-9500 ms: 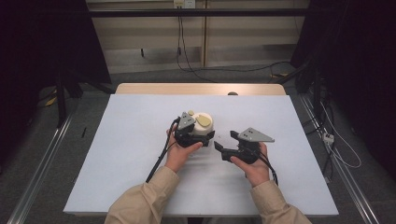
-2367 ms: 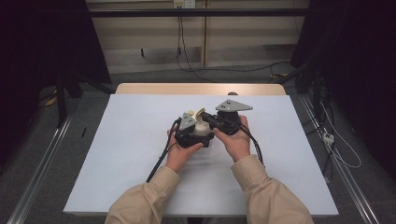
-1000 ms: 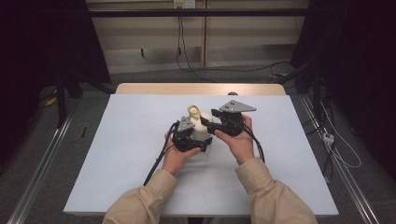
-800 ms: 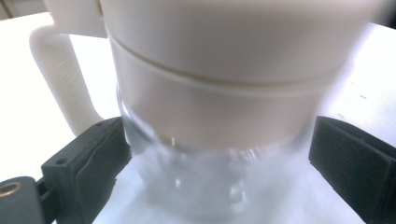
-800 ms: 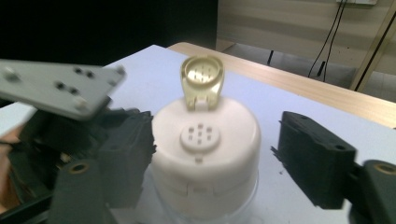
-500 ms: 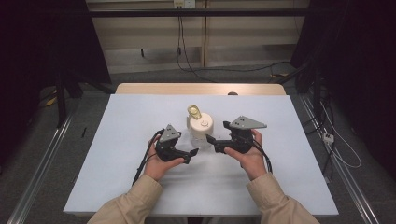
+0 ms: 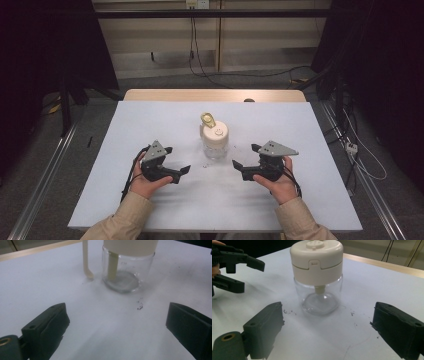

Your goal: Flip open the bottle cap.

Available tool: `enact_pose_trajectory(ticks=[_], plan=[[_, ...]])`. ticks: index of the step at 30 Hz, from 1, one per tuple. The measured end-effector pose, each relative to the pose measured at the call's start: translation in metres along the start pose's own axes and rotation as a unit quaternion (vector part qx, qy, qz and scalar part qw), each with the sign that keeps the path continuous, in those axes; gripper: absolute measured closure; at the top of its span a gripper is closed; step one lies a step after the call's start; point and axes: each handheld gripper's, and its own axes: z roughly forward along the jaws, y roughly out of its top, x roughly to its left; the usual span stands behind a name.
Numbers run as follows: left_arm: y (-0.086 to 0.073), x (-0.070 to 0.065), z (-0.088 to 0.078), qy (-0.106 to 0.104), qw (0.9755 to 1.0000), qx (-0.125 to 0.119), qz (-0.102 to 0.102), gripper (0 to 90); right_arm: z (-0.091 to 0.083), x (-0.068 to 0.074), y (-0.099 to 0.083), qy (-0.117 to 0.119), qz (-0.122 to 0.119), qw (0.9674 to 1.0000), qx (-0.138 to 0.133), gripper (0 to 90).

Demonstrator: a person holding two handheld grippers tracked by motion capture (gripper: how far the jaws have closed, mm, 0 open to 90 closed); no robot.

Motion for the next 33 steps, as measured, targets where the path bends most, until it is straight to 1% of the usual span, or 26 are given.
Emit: enact_pose_trajectory(ticks=[3, 4, 5, 6, 9, 10, 12, 13, 17, 18, 20, 22, 23, 24, 27, 32, 33], plan=[[-0.005, 0.005, -0.01, 0.006, 0.9999, -0.003, -0.008, 3.5, -0.005, -0.002, -0.005, -0.005, -0.002, 1.0, -0.001, 8.3], [-0.006, 0.006, -0.013, 0.005, 0.9999, -0.006, -0.013, 3.5, -0.007, -0.002, -0.006, -0.006, -0.001, 1.0, -0.003, 8.2], [-0.008, 0.007, -0.016, 0.008, 0.9999, -0.006, -0.012, 3.5, -0.009, -0.003, -0.007, -0.007, 0.0, 1.0, -0.005, 8.0], [-0.009, 0.008, -0.018, 0.009, 0.9998, -0.008, -0.016, 3.5, -0.01, -0.003, -0.008, -0.008, 0.001, 0.9999, -0.007, 7.9], [-0.011, 0.011, -0.024, 0.011, 0.9998, -0.007, -0.013, 3.5, -0.015, -0.004, -0.011, -0.009, 0.0, 0.9999, -0.012, 7.9], [-0.012, 0.011, -0.025, 0.011, 0.9998, -0.007, -0.015, 3.5, -0.016, -0.004, -0.012, -0.009, 0.0, 0.9999, -0.012, 7.9], [-0.013, 0.012, -0.029, 0.012, 0.9998, -0.009, -0.009, 3.5, -0.019, -0.005, -0.015, -0.009, -0.002, 0.9999, -0.007, 7.8], [-0.014, 0.013, -0.03, 0.012, 0.9998, -0.011, -0.014, 3.5, -0.02, -0.005, -0.017, -0.01, -0.002, 0.9999, -0.007, 7.8], [-0.017, 0.016, -0.037, 0.021, 0.9997, -0.008, -0.012, 3.6, -0.025, -0.007, -0.022, -0.014, -0.002, 0.9999, -0.005, 7.6], [-0.018, 0.016, -0.038, 0.019, 0.9996, -0.01, -0.016, 3.6, -0.027, -0.007, -0.023, -0.015, -0.002, 0.9999, -0.005, 7.7], [-0.02, 0.018, -0.042, 0.022, 0.9996, -0.011, -0.016, 3.7, -0.03, -0.008, -0.025, -0.016, -0.002, 0.9999, -0.004, 7.7], [-0.022, 0.02, -0.045, 0.025, 0.9994, -0.009, -0.021, 3.7, -0.033, -0.009, -0.028, -0.018, -0.001, 0.9998, -0.004, 7.7], [-0.023, 0.021, -0.047, 0.027, 0.9994, -0.009, -0.019, 3.7, -0.035, -0.009, -0.029, -0.019, 0.0, 0.9998, -0.005, 7.7], [-0.024, 0.021, -0.049, 0.028, 0.9993, -0.011, -0.024, 3.8, -0.037, -0.01, -0.03, -0.021, -0.001, 0.9998, -0.005, 7.8], [-0.026, 0.024, -0.054, 0.031, 0.9991, -0.014, -0.025, 3.9, -0.043, -0.012, -0.035, -0.023, 0.0, 0.9997, -0.002, 7.9], [-0.029, 0.027, -0.059, 0.033, 0.9987, -0.015, -0.034, 4.0, -0.053, -0.015, -0.046, -0.029, -0.002, 0.9996, 0.005, 8.0], [-0.029, 0.028, -0.06, 0.034, 0.9988, -0.014, -0.034, 4.1, -0.055, -0.016, -0.047, -0.029, -0.002, 0.9996, 0.006, 8.0]])
